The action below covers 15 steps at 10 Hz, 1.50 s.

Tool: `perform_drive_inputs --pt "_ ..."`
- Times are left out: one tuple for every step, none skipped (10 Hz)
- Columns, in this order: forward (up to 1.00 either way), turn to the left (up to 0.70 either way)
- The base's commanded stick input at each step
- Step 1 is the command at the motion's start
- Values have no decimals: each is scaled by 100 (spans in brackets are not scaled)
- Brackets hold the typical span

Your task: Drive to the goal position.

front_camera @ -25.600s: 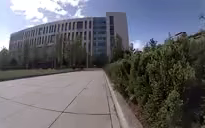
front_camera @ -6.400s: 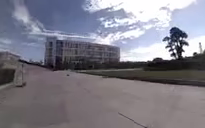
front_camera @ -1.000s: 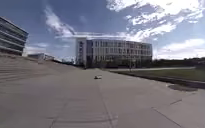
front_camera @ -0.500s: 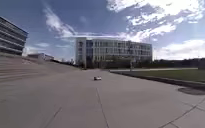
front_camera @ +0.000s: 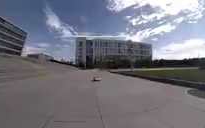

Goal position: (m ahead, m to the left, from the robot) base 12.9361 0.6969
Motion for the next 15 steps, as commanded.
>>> perform_drive_inputs --pt "70 3" --pt "70 3" --pt "70 3" --pt "70 3" --pt "70 3" --pt "70 3" --pt "70 3" --pt "70 3" --pt "70 3" --pt "70 3" --pt "70 3" --pt "70 3" --pt "70 3" --pt "70 3" --pt "70 3"
